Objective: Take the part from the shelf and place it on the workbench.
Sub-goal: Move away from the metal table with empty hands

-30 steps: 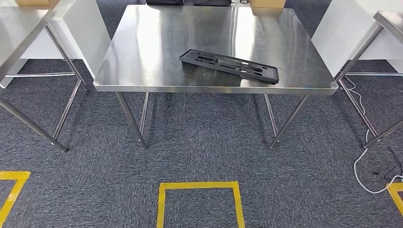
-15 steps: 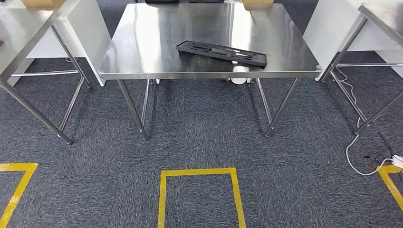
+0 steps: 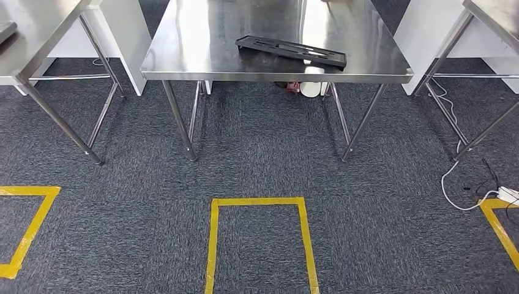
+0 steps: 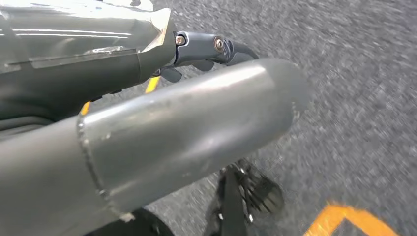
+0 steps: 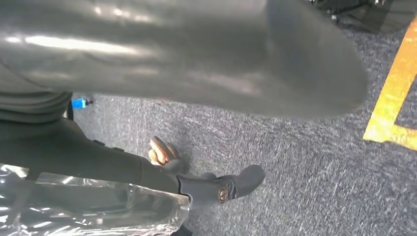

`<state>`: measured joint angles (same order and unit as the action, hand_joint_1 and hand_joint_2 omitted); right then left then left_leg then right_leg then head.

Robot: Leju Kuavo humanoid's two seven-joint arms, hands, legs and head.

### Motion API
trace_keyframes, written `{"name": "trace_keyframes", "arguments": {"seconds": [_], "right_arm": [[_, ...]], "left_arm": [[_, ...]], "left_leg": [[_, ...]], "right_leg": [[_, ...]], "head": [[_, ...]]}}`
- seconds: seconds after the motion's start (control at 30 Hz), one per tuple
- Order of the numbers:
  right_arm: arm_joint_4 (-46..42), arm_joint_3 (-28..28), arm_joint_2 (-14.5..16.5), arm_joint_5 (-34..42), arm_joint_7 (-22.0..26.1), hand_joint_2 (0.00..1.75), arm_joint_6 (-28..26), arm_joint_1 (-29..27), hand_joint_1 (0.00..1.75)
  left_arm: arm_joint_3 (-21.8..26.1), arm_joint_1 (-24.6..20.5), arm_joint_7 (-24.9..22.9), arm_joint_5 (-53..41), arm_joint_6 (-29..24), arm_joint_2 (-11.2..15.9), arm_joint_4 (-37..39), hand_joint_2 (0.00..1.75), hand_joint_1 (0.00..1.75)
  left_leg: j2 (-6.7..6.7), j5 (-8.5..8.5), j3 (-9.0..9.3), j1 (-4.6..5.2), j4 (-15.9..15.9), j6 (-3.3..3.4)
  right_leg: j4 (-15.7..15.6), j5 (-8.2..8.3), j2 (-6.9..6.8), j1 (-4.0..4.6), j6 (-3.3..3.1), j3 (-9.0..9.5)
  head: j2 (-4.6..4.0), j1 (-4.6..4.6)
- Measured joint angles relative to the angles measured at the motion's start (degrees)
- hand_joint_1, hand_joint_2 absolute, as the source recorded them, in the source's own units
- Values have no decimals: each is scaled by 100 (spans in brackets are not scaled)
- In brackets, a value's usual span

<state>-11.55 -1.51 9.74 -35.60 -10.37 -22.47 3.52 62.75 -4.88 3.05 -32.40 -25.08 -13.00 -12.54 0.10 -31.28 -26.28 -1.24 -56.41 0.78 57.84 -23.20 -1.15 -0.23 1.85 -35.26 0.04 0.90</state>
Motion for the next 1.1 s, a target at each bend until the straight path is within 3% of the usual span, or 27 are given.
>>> {"name": "trace_keyframes", "arguments": {"seconds": [0.07, 0.13, 0.17, 0.2, 0.23, 0.27, 0.3, 0.33, 0.4, 0.43, 0.5, 0.53, 0.6, 0.63, 0.67, 0.7, 0.73, 0.77, 0.83, 0.9, 0.93, 1.0, 1.03, 1.1], "right_arm": [[11, 0, -5, -1, 1, 0, -2, -23, 0], [18, 0, -8, -1, 1, 0, -2, -41, 0], [20, 0, -8, -1, 1, 0, -2, -46, 0], [22, 0, -9, 0, 1, 0, -4, -47, 0], [23, -1, -13, 11, 4, 0, -14, -47, 0], [23, -5, -17, 31, 12, 0, -33, -46, 0], [23, -13, -21, 58, 26, 0, -58, -40, 0], [23, -23, -24, 86, 45, 0, -86, -29, 0], [23, -54, -24, 116, 78, 0, -119, 1, 0], [23, -70, -21, 120, 88, 0, -128, 6, 0], [28, -98, -15, 127, 98, 0, -145, -2, 0], [33, -108, -14, 132, 100, 0, -154, -11, 0], [40, -119, -13, 66, 93, 0, -120, -19, 0], [40, -100, -14, -62, 71, 0, -35, -15, 0], [40, -58, -14, -237, 29, 0, 84, 5, 0], [40, 6, -12, -416, -32, 0, 214, 41, 0], [40, 77, -6, -558, -96, 0, 317, 88, 0], [40, 134, 5, -635, -148, 0, 376, 140, 0], [39, 203, 34, -689, -195, 0, 418, 231, 0], [38, 250, 55, -707, -207, 0, 429, 270, 0], [37, 272, 65, -709, -208, 0, 430, 275, 0], [39, 302, 70, -710, -207, 0, 430, 274, 0], [40, 311, 71, -706, -207, 0, 428, 273, 0], [43, 318, 64, -667, -204, 0, 419, 269, 0]], "left_arm": [[-2, 16, -16, 4, -1, 1, 5, 0, 0], [-3, 19, -21, 5, -1, 3, 6, 0, 0], [-3, 19, -23, 5, -1, 4, 6, 0, 0], [-4, 19, -24, 5, 0, 4, 6, 0, 0], [-4, 19, -24, 4, -1, 4, 7, 0, 0], [-5, 19, -20, -1, -1, 3, 7, 0, 0], [-10, 17, -14, -18, -2, 2, 8, 0, 0], [-21, 15, -9, -38, -3, 1, 8, 0, 0], [-44, 11, -3, -69, -7, -2, 8, 0, 0], [-52, 11, 2, -66, -11, -4, 8, 0, 0], [-54, 17, 26, -54, -22, -4, 8, 0, 0], [-54, 23, 41, -53, -28, -3, 9, 0, 0], [-47, 13, 91, 26, 3, 5, 10, 0, 0], [-18, -30, 111, 146, 50, 22, 13, 0, 0], [30, -117, 90, 281, 96, 52, 17, 0, 0], [86, -248, 25, 399, 129, 99, 22, 0, 0], [135, -406, -78, 475, 137, 154, 26, 0, 0], [163, -567, -176, 492, 125, 209, 28, 0, 0], [186, -819, -252, 495, 111, 316, 25, 0, 0], [212, -962, -232, 511, 114, 386, 19, 0, 0], [223, -1004, -211, 522, 117, 405, 17, 0, 0], [244, -1039, -181, 542, 126, 416, 21, 0, 0], [255, -1045, -171, 547, 136, 416, 23, 0, 0], [273, -1058, -163, 540, 163, 413, 27, 0, 0]], "left_leg": [[38, 145, -142, 4, 21, 140], [56, 306, -341, 19, 16, 191], [64, 395, -454, 25, 12, 188], [72, 487, -573, 27, 7, 179], [82, 576, -690, 23, 2, 163], [89, 662, -798, 18, -4, 140], [90, 746, -880, 14, -11, 112], [87, 822, -945, 22, -25, 77], [84, 974, -1011, 47, -42, 10], [85, 1045, -1034, 56, -39, -19], [80, 1096, -1075, 33, -46, -72], [67, 953, -1117, 17, -140, -95], [36, 340, -1257, -4, -667, -125], [26, 22, -1331, -4, -1058, -134], [18, -175, -1385, -4, -1436, -142], [12, -215, -1389, -4, -1700, -144], [10, -123, -1314, -5, -1793, -135], [7, 39, -1144, -2, -1689, -112], [-10, 223, -516, 24, -994, -24], [-22, 106, 76, 68, -200, 56], [-23, 42, 212, 91, 24, 78], [4, 84, 144, 100, 149, 116], [21, 151, 72, 94, 164, 151], [56, 318, -101, 79, 182, 210]], "right_leg": [[319, -343, 31, -18, -34, -150], [1010, -885, 57, -42, -93, -336], [1357, -1043, 63, -47, -80, -387], [1595, -1066, 68, -50, -32, -366], [1651, -963, 70, -55, 37, -251], [1511, -810, 71, -62, 105, -37], [1190, -700, 73, -73, 151, 276], [694, -693, 81, -72, 158, 685], [-160, -878, 103, -52, 78, 1256], [-373, -948, 110, -29, 30, 1367], [-367, -905, 90, -49, -76, 1266], [-349, -848, 73, -61, -147, 1210], [-339, -701, 30, -65, -285, 1069], [-335, -621, 20, -39, -329, 979], [-329, -539, 8, -10, -351, 876], [-317, -454, -3, 16, -355, 772], [-299, -369, -15, 40, -353, 658], [-278, -287, -26, 60, -347, 543], [-226, -145, -25, 85, -329, 351], [-179, -28, -12, 100, -280, 238], [-165, 30, -9, 102, -243, 196], [-142, 111, -2, 97, -168, 119], [-74, 36, 13, 92, -152, 63], [354, -413, 48, 67, -170, -117]], "head": [[0, -24], [0, -54], [0, -59], [0, -60], [0, -60], [0, -60], [0, -62], [0, -70], [0, -64], [0, -58], [0, -35], [0, -31], [0, -5], [0, 4], [0, 10], [0, 10], [0, 12], [0, 11], [0, 15], [0, 11], [0, 7], [0, 0], [0, -3], [0, -33]]}}
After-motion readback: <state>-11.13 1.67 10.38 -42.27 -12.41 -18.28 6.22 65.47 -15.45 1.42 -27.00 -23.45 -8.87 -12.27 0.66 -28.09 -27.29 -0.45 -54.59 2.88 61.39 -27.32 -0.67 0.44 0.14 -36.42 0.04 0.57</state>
